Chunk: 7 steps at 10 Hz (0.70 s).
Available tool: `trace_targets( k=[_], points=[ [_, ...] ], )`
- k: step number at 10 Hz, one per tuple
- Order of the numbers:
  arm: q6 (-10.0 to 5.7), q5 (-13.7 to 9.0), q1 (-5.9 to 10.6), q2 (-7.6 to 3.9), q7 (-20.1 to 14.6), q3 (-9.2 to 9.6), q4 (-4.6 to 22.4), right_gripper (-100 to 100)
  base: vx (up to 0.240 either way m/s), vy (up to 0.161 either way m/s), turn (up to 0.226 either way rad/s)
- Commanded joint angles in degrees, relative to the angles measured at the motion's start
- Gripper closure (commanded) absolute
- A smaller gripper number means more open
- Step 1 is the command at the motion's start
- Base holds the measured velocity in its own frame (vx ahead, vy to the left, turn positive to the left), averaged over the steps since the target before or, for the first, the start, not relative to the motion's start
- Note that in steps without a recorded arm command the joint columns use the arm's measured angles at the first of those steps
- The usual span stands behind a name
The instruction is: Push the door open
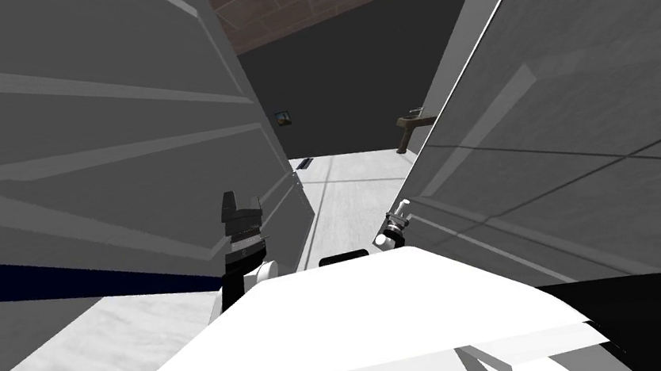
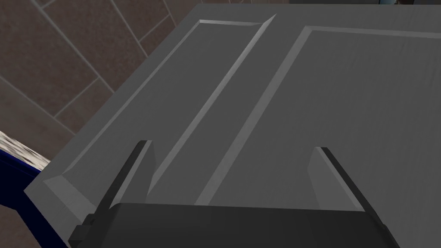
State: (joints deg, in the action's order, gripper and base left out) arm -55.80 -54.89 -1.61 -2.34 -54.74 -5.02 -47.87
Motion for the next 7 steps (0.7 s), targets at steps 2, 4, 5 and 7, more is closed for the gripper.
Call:
trace_targets(
  k=[2,4,5,7],
  points=[
    [-0.70,-1.3,-0.11,-0.94,0.8,-1.77,-0.9,100,0.195,-0.067,-0.053],
    [-1.06,-2.2,-0.17,-1.07,1.2,-2.88,-0.9,100,0.200,-0.072,-0.051],
    [-1.23,-2.7,-0.20,-1.04,1.3,-3.39,-0.9,100,0.197,-0.058,-0.060],
    [-1.62,-3.8,-0.27,-0.67,1.6,-4.63,-0.9,100,0.204,-0.077,-0.063]
  ],
)
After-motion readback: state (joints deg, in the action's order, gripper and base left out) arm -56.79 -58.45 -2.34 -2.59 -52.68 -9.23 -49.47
